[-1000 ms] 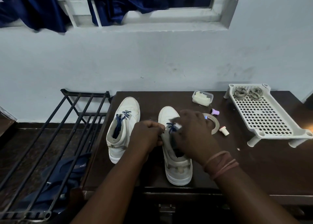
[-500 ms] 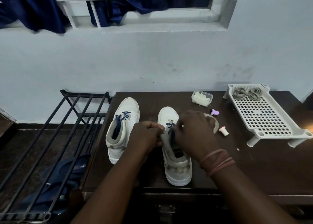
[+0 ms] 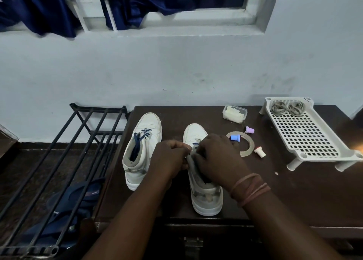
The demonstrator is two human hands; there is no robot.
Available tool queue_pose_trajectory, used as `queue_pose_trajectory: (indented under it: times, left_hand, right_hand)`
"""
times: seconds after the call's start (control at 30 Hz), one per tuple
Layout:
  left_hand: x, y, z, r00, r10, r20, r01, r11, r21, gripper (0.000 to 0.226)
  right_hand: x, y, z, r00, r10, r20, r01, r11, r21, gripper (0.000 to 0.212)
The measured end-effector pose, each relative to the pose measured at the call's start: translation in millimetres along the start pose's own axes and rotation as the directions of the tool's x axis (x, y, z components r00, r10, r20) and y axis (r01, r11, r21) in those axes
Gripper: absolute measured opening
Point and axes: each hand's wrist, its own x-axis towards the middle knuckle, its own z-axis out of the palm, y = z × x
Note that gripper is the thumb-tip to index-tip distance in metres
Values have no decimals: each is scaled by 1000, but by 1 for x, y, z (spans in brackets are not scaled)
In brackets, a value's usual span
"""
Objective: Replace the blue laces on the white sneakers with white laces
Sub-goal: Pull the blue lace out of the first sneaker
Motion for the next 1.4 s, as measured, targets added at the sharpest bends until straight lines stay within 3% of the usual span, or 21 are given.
queue_pose_trajectory:
  times: [0.1,0.2,0.27,0.33,0.4,0.5,0.6,0.67,0.73,0.8,0.9,1.1,1.27,1.4]
  left_hand:
    - [0,1,1,1000,6,-6,-6,1000,11,17]
    - [-1,1,2,1000,3,-17,-3,1000,21,15]
    - [-1,1,3,1000,6,-27,-5,1000,28,14]
    - [-2,1,4,999,30,-46,-27,997,74,11]
    - [-3,-1,7,996,63,-60,-55,990,133,10]
    - [-5,-1,9,993,87,-74,-74,982,172,11]
    - [-6,0,8,990,109,-90,-90,978,189,11]
    - [-6,0,10,986,133,-99,-109,971,212,12]
    - [-6,-1,14,984,147,-97,-123,969,215,13]
    - [-5,-3,20,983,167,-82,-145,963,226,14]
    - [-4,-10,24,976,217,-26,-200,935,293,10]
    - [6,-16,9,966,256,28,-242,865,439,16]
    - [10,-22,12,931,359,66,-323,728,605,40]
    - [6,-14,22,750,614,246,-544,362,757,36]
  right_hand:
    - [1,2,-2,1000,18,-22,-18,1000,17,23]
    - [7,17,-11,949,213,-231,-193,975,107,19]
    - [9,30,-19,889,338,-308,-249,923,293,18]
    - [8,34,-24,884,402,-241,-294,876,382,16]
    - [5,35,-26,878,439,-190,-355,864,356,16]
    - [4,42,-30,836,490,-248,-397,851,343,19]
    - [7,49,-24,840,522,-149,-474,838,269,26]
    - [6,47,-19,867,483,-123,-437,856,278,26]
    - [4,39,-17,926,361,-113,-307,891,335,31]
    - [2,25,-16,958,288,-14,-261,888,379,32]
    - [2,11,2,975,219,25,-216,926,311,19]
    - [6,36,3,917,369,153,-395,786,476,13]
    - [7,43,7,892,396,218,-449,730,515,19]
    - [9,45,8,908,354,223,-417,727,546,17]
